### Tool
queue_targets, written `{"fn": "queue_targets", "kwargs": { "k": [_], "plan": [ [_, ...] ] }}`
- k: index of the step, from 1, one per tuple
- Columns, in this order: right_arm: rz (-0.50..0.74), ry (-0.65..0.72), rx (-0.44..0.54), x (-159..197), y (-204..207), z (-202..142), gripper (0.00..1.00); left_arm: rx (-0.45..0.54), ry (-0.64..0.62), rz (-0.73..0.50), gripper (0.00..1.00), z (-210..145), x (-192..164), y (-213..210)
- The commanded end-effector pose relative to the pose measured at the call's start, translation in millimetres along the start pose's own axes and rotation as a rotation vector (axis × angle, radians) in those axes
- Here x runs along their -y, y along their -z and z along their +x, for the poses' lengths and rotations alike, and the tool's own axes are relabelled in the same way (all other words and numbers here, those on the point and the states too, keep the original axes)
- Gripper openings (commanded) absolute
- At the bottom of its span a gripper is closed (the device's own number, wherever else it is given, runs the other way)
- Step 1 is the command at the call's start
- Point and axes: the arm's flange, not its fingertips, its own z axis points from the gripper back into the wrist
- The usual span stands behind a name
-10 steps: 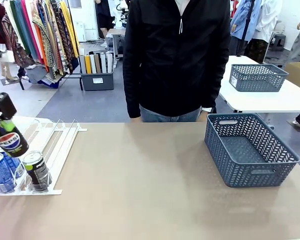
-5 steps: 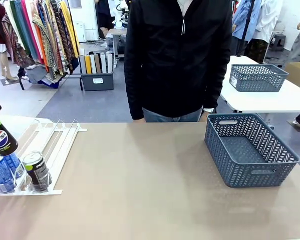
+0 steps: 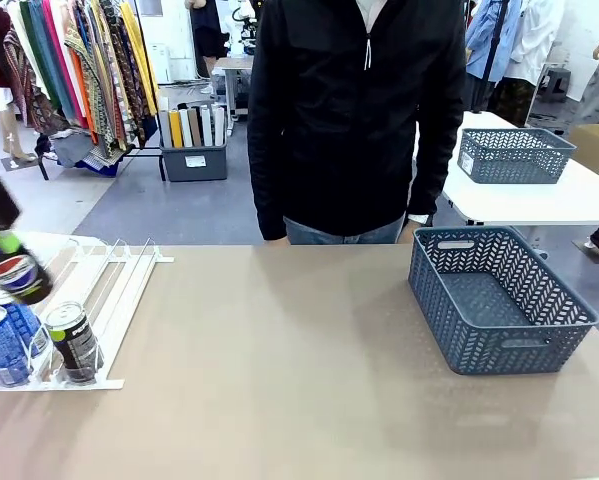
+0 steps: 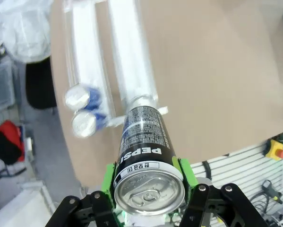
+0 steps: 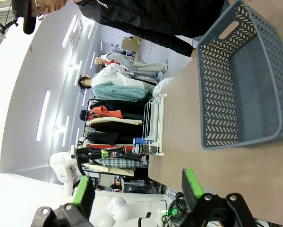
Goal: Retrieve and store the cans from the dispenser.
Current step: Pick up one can from the Automatic Can Dispenser and place it in the middle of the table.
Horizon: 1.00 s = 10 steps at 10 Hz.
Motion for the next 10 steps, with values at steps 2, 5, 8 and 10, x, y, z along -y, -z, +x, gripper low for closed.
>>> {"fn": "queue_targets", "kwargs": {
  "k": [2,5,8,10],
  "plan": [
    [0.011,-0.020,-0.001,-1,-2,2,1.00,0.041,0.289,-0.040,0.00,82,144,33],
    [0.011,-0.020,-0.001,-1,-2,2,1.00,-0.089,0.609,-0.022,0.00,121,264,133],
    [0.011,-0.020,-0.001,-1,-2,2,1.00,-0.118,0.777,0.010,0.00,116,329,214],
    [0.011,-0.020,-0.001,-1,-2,2,1.00,-0.191,0.804,-0.012,0.00,109,334,248]
  ]
}}
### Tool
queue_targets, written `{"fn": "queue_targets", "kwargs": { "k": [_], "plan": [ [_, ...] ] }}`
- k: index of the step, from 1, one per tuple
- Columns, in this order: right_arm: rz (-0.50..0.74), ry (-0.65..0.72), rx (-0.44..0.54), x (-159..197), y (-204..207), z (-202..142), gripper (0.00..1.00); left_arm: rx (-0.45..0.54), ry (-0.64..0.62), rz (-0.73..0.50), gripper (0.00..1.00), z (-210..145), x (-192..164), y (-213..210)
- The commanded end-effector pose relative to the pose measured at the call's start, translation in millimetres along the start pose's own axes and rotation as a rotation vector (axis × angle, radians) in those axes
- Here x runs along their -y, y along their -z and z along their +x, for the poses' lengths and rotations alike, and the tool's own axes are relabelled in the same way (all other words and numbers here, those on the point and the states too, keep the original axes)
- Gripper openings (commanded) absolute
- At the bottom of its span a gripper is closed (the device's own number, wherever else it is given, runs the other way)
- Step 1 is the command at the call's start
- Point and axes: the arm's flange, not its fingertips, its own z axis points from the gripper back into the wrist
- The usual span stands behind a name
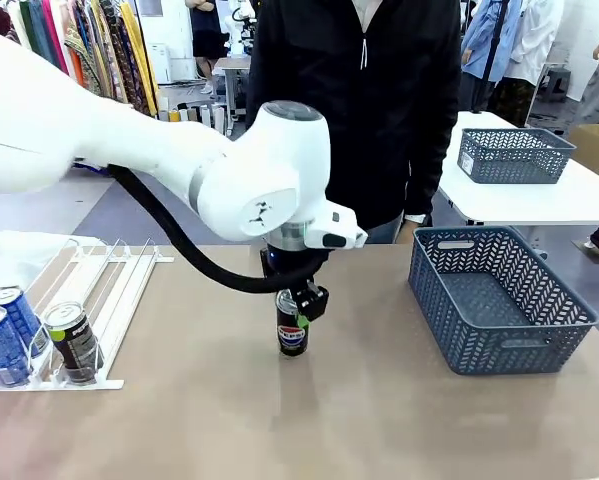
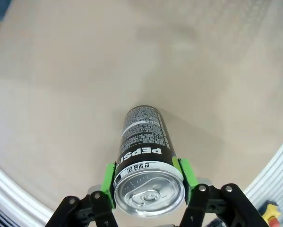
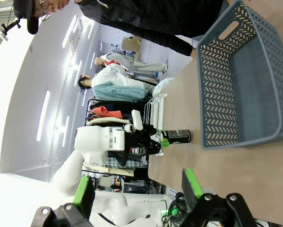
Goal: Retrieve and store the cans from the dispenser.
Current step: Pick up one can from the Automatic Can Dispenser and place it in the middle of the table.
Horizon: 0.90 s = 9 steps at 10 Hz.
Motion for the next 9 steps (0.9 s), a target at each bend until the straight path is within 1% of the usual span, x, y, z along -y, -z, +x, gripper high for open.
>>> {"fn": "queue_targets", "kwargs": {
  "k": [1,2,6,7,8,9],
  "plan": [
    [0.012,-0.020,-0.002,-1.1,-1.7,1.6,1.00,-0.008,-0.014,-0.022,0.00,1.8,-5.8,-4.4],
    [0.012,-0.020,-0.002,-1.1,-1.7,1.6,1.00,-0.004,-0.019,-0.047,0.00,2.1,-6.3,-3.1],
    [0.012,-0.020,-0.002,-1.1,-1.7,1.6,1.00,-0.022,-0.051,-0.065,0.00,2.8,-9.5,-0.4],
    [0.012,-0.020,-0.002,-1.1,-1.7,1.6,1.00,-0.019,-0.054,-0.067,0.39,1.7,-10.6,-0.8],
    [0.012,-0.020,-0.002,-1.1,-1.7,1.6,1.00,-0.008,-0.064,-0.056,0.98,1.0,-11.9,-2.9],
    [0.012,-0.020,-0.002,-1.1,-1.7,1.6,1.00,0.009,-0.073,-0.040,1.00,-0.7,-12.5,-7.5]
  ]
}}
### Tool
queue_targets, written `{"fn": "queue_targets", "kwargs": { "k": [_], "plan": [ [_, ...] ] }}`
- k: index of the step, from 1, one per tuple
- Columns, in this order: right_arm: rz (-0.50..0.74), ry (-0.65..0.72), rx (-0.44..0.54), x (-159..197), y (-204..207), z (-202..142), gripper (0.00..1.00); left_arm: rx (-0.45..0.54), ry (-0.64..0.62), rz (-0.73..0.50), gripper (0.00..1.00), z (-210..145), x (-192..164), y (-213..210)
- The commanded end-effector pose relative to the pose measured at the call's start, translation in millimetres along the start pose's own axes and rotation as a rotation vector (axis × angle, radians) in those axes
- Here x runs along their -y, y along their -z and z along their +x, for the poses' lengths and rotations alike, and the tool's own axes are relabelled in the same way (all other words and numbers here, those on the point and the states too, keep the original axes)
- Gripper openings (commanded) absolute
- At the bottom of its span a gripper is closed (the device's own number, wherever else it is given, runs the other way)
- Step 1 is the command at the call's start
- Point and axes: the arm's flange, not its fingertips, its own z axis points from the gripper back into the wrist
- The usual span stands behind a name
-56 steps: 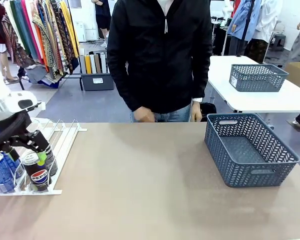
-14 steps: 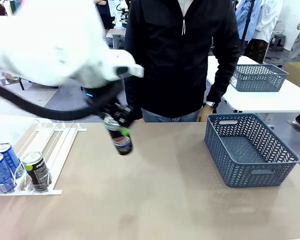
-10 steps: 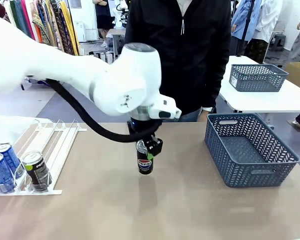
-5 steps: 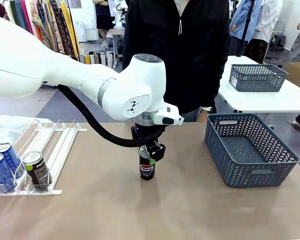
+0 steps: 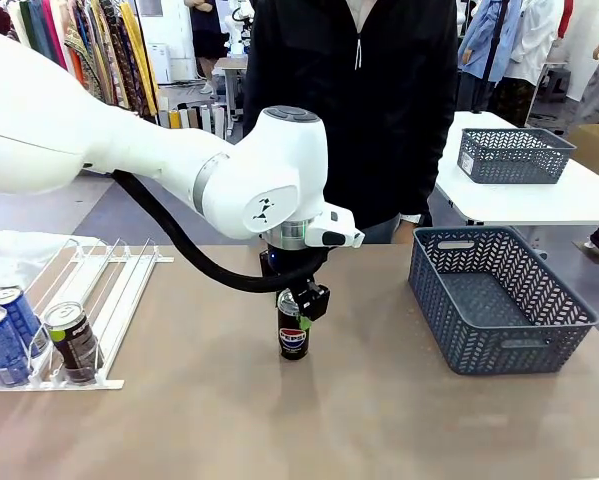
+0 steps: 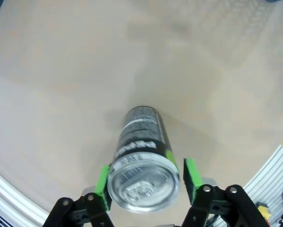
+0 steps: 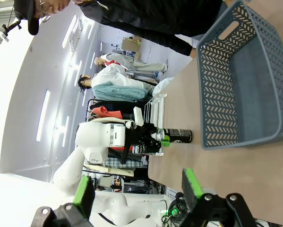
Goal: Retrieve and store the cans from the dispenser.
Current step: Pick up one can from the Automatic Can Dispenser and place it in the middle of the table.
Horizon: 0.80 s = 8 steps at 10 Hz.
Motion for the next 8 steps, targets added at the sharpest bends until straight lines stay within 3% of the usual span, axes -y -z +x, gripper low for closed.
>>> {"fn": "queue_targets", "kwargs": {
  "k": [1,3,5,7,8],
  "plan": [
    [0.012,-0.020,-0.002,-1,-2,2,1.00,0.043,-0.038,0.055,1.00,-7,-1,-16],
    [0.012,-0.020,-0.002,-1,-2,2,1.00,0.152,-0.074,0.128,1.00,-24,0,-59],
    [0.012,-0.020,-0.002,-1,-2,2,1.00,0.232,-0.130,0.101,1.00,-67,-4,-128],
    [0.012,-0.020,-0.002,-1,-2,2,1.00,0.334,-0.203,0.022,1.00,-138,-23,-187],
    [0.012,-0.020,-0.002,-1,-2,2,1.00,0.348,-0.328,-0.074,1.00,-190,-46,-211]
  ]
}}
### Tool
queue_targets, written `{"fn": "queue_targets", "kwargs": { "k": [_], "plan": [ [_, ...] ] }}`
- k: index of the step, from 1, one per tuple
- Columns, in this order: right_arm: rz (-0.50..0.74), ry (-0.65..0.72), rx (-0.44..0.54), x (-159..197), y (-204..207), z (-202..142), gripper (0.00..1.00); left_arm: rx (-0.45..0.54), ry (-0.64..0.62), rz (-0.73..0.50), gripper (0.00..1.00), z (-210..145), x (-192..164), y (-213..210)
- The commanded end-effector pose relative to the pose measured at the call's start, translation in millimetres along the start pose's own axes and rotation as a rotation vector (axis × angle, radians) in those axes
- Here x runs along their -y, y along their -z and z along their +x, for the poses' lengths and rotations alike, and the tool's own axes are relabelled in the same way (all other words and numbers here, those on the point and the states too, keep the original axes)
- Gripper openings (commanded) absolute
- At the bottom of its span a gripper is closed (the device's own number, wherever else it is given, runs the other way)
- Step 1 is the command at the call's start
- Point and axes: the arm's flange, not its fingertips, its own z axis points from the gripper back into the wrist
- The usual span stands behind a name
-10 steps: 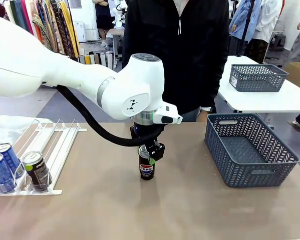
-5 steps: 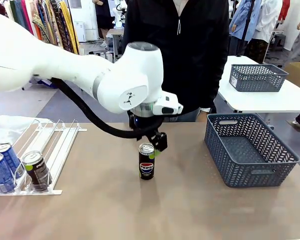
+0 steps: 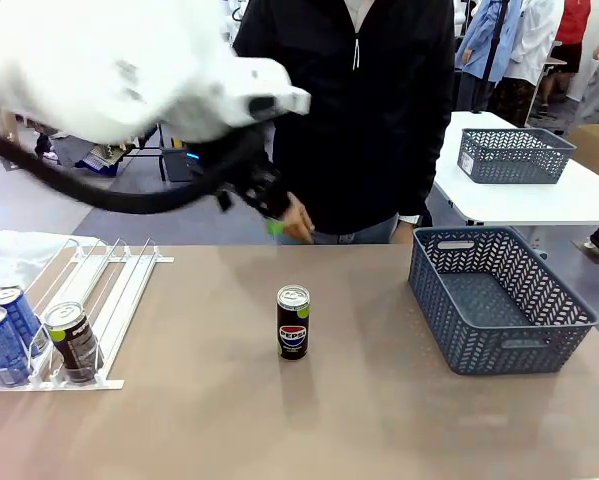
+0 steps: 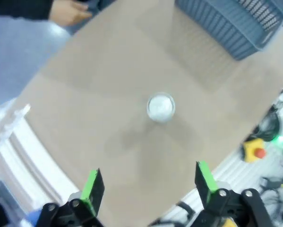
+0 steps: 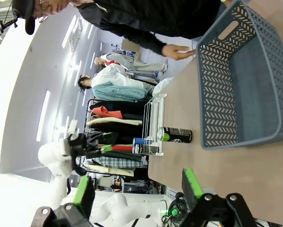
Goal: Retrieve and store the cans from the dispenser.
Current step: Pick up one can from the Automatic Can Dispenser and place it in the middle of the table.
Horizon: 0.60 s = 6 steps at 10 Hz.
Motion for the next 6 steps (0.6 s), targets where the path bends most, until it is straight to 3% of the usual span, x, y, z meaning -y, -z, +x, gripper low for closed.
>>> {"fn": "queue_targets", "kwargs": {
  "k": [1,4,6],
  "plan": [
    [0.012,-0.022,-0.002,-2,-2,1,1.00,0.051,-0.204,-0.148,1.00,-83,-81,-52],
    [0.012,-0.022,-0.002,-2,-2,1,1.00,0.234,-0.533,-0.442,1.00,-209,-203,-105],
    [0.012,-0.022,-0.002,-2,-2,1,1.00,0.295,-0.842,-0.569,1.00,-279,-259,-108]
  ]
}}
